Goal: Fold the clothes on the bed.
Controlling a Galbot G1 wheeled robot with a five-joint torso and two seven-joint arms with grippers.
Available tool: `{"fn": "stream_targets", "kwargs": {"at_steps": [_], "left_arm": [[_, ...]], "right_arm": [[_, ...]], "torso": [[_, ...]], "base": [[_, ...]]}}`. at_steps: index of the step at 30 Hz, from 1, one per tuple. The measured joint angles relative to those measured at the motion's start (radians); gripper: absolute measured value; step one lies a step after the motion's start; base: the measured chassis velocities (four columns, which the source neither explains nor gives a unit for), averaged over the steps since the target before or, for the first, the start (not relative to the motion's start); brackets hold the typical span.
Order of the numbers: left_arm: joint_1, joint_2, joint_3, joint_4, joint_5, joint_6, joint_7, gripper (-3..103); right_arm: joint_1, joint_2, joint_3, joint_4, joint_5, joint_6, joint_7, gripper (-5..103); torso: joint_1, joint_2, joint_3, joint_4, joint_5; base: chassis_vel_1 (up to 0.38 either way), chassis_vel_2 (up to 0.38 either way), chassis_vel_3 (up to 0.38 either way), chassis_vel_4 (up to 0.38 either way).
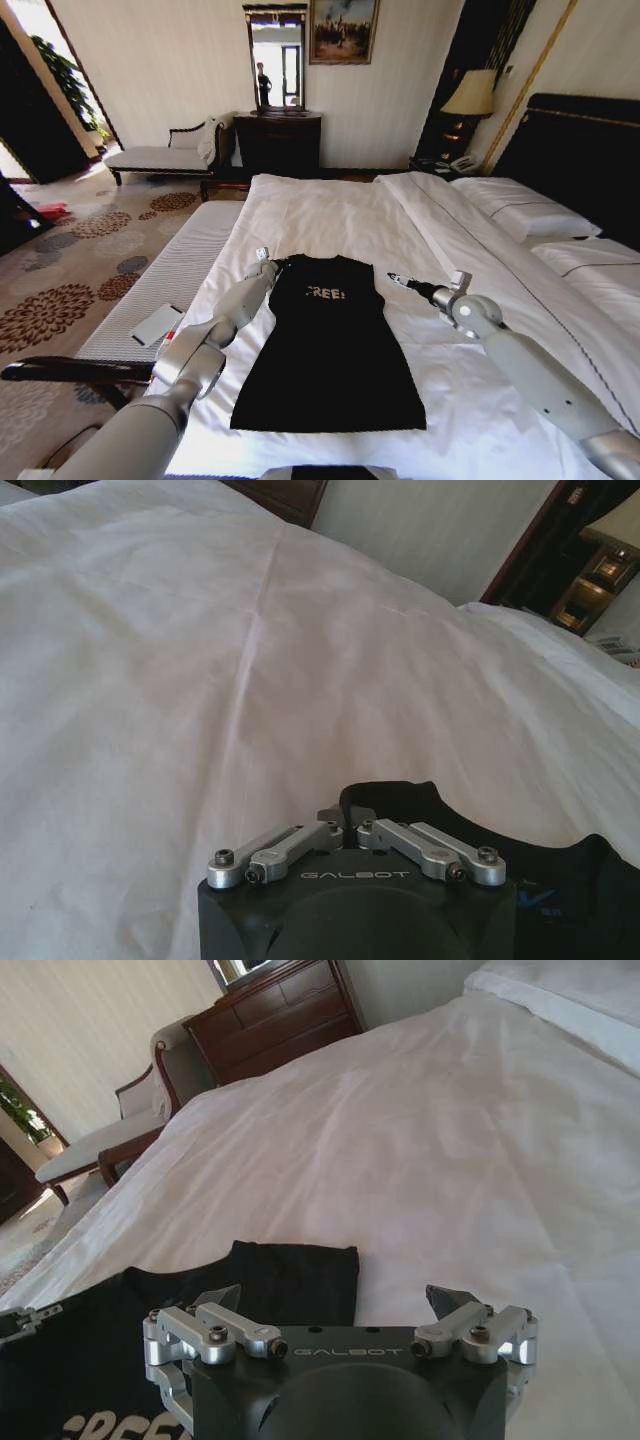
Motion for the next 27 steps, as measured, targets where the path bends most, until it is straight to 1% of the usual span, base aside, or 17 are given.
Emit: {"fn": "stream_targets", "kwargs": {"at_steps": [1, 5, 6, 8, 10, 11, 12, 15, 16, 19, 20, 24, 27], "left_arm": [[0.000, 0.000, 0.000, 0.000, 0.000, 0.000, 0.000, 1], [0.046, 0.041, 0.013, -0.086, -0.006, 0.005, -0.012, 1], [0.046, 0.041, 0.013, -0.086, -0.006, 0.005, -0.012, 1], [0.069, 0.067, 0.018, -0.124, -0.015, 0.006, -0.018, 1], [0.084, 0.088, 0.020, -0.153, -0.026, 0.008, -0.023, 1], [0.091, 0.097, 0.021, -0.167, -0.033, 0.009, -0.025, 1], [0.091, 0.097, 0.021, -0.167, -0.033, 0.009, -0.025, 1], [0.106, 0.121, 0.028, -0.201, -0.049, 0.011, -0.031, 1], [0.106, 0.121, 0.028, -0.201, -0.049, 0.011, -0.031, 1], [0.116, 0.132, 0.037, -0.226, -0.063, 0.011, -0.036, 1], [0.116, 0.132, 0.037, -0.226, -0.063, 0.011, -0.036, 1], [0.115, 0.120, 0.049, -0.226, -0.067, 0.009, -0.035, 1], [0.113, 0.110, 0.052, -0.224, -0.069, 0.007, -0.034, 1]], "right_arm": [[0.000, 0.000, 0.000, 0.000, 0.000, 0.000, 0.000, 100], [0.139, 0.031, -0.133, -0.095, 0.021, 0.000, -0.041, 100], [0.139, 0.031, -0.133, -0.095, 0.021, 0.000, -0.041, 100], [0.202, 0.062, -0.195, -0.145, 0.030, 0.000, -0.061, 100], [0.247, 0.103, -0.229, -0.194, 0.028, -0.001, -0.074, 100], [0.265, 0.123, -0.238, -0.218, 0.028, -0.003, -0.079, 100], [0.265, 0.123, -0.238, -0.218, 0.028, -0.003, -0.079, 100], [0.324, 0.183, -0.272, -0.329, 0.012, -0.002, -0.100, 100], [0.324, 0.183, -0.272, -0.329, 0.012, -0.002, -0.100, 100], [0.371, 0.222, -0.299, -0.435, -0.015, 0.009, -0.130, 100], [0.371, 0.222, -0.299, -0.435, -0.015, 0.009, -0.130, 100], [0.409, 0.254, -0.328, -0.527, -0.058, 0.034, -0.180, 100], [0.434, 0.275, -0.339, -0.579, -0.077, 0.047, -0.203, 100]], "torso": [[0.000, 0.000, 0.000, 0.0000, 0.0000], [0.000, 0.000, 0.000, 0.0004, -0.0001], [0.000, 0.000, 0.000, 0.0004, -0.0001], [0.000, 0.000, 0.000, 0.0002, -0.0001], [0.000, 0.000, 0.000, 0.0002, -0.0002], [0.000, 0.000, 0.000, 0.0004, 0.0000], [0.000, 0.000, 0.000, 0.0004, 0.0000], [0.000, 0.000, 0.000, 0.0006, -0.0001], [0.000, 0.000, 0.000, 0.0006, -0.0001], [0.000, 0.000, 0.000, 0.0003, -0.0001], [0.000, 0.000, 0.000, 0.0003, -0.0001], [0.000, 0.000, 0.000, -0.0001, 0.0001], [0.000, 0.000, 0.000, 0.0001, 0.0002]], "base": [[0.000, 0.000, 0.000, 0.000], [0.000, 0.000, 0.000, 0.000], [0.000, 0.000, 0.000, 0.000], [0.000, 0.000, 0.000, 0.000], [0.000, 0.000, 0.000, 0.000], [0.000, 0.000, 0.000, 0.000], [0.000, 0.000, 0.000, 0.000], [0.000, 0.000, 0.000, 0.000], [0.000, 0.000, 0.000, 0.000], [0.000, 0.000, 0.000, 0.000], [0.000, 0.000, 0.000, 0.000], [0.000, 0.000, 0.000, 0.000], [0.000, 0.000, 0.000, 0.000]]}}
